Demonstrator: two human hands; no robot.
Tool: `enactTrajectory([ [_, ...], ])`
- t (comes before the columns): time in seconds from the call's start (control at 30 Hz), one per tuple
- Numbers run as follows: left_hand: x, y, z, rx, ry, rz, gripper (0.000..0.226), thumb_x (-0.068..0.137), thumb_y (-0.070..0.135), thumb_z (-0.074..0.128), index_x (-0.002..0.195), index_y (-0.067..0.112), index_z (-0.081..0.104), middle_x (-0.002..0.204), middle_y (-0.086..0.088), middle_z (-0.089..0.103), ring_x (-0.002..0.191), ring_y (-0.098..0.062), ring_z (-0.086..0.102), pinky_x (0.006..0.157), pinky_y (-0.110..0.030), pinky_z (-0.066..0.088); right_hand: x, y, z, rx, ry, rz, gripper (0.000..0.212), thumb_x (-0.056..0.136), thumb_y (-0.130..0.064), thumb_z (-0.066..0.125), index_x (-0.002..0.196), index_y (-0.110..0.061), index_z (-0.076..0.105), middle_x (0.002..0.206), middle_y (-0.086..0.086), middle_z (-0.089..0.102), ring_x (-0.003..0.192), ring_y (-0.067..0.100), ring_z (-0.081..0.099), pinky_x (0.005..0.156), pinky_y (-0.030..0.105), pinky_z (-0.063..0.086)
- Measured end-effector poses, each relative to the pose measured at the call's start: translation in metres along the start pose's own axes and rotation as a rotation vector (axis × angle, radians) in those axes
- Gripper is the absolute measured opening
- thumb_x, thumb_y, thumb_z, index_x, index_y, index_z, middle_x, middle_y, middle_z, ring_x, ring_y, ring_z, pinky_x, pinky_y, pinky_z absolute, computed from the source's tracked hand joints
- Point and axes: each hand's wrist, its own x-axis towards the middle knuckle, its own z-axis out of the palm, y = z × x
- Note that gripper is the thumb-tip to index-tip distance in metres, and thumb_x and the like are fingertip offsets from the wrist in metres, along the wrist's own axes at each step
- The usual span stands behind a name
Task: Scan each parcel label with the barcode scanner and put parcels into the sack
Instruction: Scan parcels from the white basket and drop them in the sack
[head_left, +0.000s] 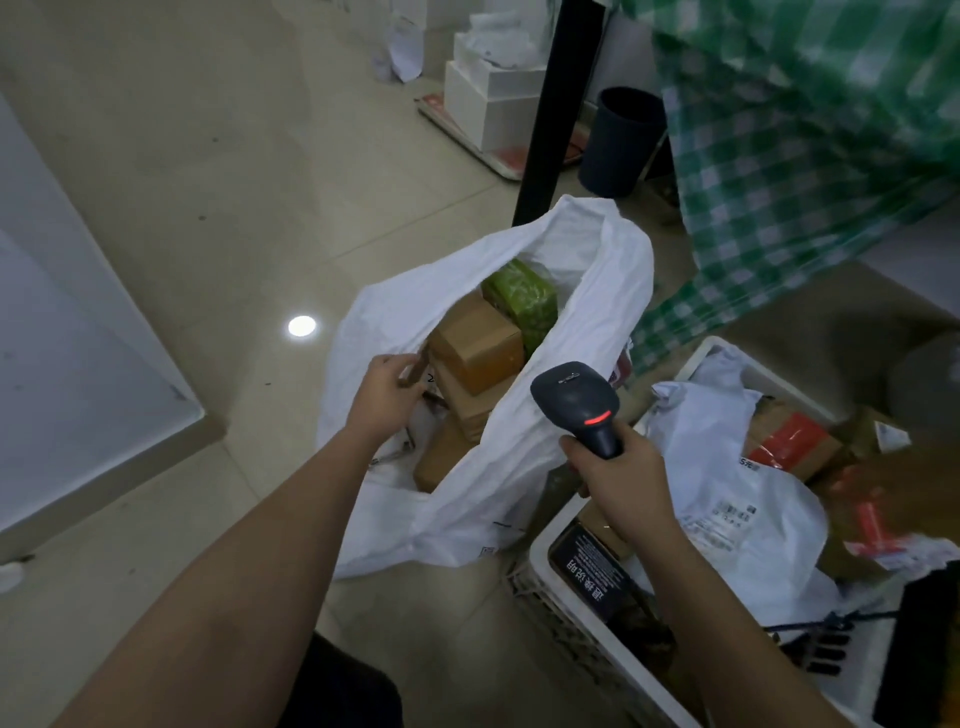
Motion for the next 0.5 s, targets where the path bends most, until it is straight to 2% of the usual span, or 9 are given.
enactTrajectory([
  [0.07, -0.008, 0.019, 0.004, -0.105, 0.031, 0.008, 0.029, 0.094, 0.013, 0.059, 0.122, 0.014, 0.061, 0.12, -0.001, 0.055, 0.109, -0.019, 0.056, 0.089, -0.025, 0.048, -0.006, 0.001, -0.009, 0.034, 0.006, 0.041, 0.021, 0.082, -0.02, 0.071, 0.078, -0.003, 0.06, 0.068, 0.019, 0.061, 0.053, 0.027, 0.057, 0.053, 0.037, 0.049],
  [0.13, -0.018, 0.041, 0.011, -0.191, 0.045, 0.032, 0.026, 0.094, 0.015, 0.058, 0.12, 0.016, 0.06, 0.114, 0.003, 0.059, 0.102, -0.013, 0.057, 0.076, -0.012, 0.044, -0.012, 0.005, -0.023, 0.072, 0.022, 0.094, 0.019, 0.084, -0.019, 0.071, 0.079, -0.004, 0.062, 0.066, 0.017, 0.063, 0.046, 0.017, 0.056, 0.043, 0.026, 0.042],
  [0.27, -0.039, 0.084, 0.039, -0.332, 0.025, 0.155, 0.022, 0.092, 0.013, 0.063, 0.113, 0.016, 0.061, 0.105, 0.004, 0.061, 0.09, -0.001, 0.056, 0.084, -0.017, 0.044, -0.028, 0.026, -0.065, 0.123, 0.107, 0.184, 0.014, 0.085, -0.015, 0.07, 0.077, -0.005, 0.064, 0.061, 0.007, 0.065, 0.044, 0.013, 0.054, 0.047, 0.026, 0.043],
  [0.37, -0.058, 0.12, 0.069, -0.362, -0.058, 0.256, 0.018, 0.092, 0.01, 0.062, 0.109, 0.017, 0.062, 0.102, -0.001, 0.062, 0.087, -0.003, 0.058, 0.074, -0.007, 0.043, -0.04, 0.045, -0.103, 0.175, 0.198, 0.262, 0.014, 0.086, -0.017, 0.069, 0.08, -0.006, 0.064, 0.065, 0.008, 0.068, 0.046, 0.017, 0.055, 0.051, 0.029, 0.044],
  [0.43, -0.069, 0.142, 0.094, -0.342, -0.112, 0.286, 0.02, 0.091, 0.011, 0.063, 0.112, 0.012, 0.063, 0.101, -0.003, 0.063, 0.088, -0.01, 0.06, 0.076, -0.013, 0.048, -0.044, 0.056, -0.127, 0.221, 0.253, 0.3, 0.013, 0.087, -0.016, 0.068, 0.083, -0.004, 0.064, 0.066, 0.011, 0.068, 0.047, 0.019, 0.054, 0.049, 0.029, 0.043],
  [0.5, -0.075, 0.162, 0.119, -0.319, -0.143, 0.303, 0.022, 0.09, 0.012, 0.065, 0.111, 0.008, 0.064, 0.098, -0.003, 0.064, 0.09, -0.016, 0.062, 0.081, -0.026, 0.052, -0.043, 0.064, -0.147, 0.262, 0.306, 0.321, 0.014, 0.087, -0.015, 0.068, 0.086, -0.001, 0.064, 0.066, 0.012, 0.067, 0.046, 0.02, 0.053, 0.047, 0.028, 0.041],
])
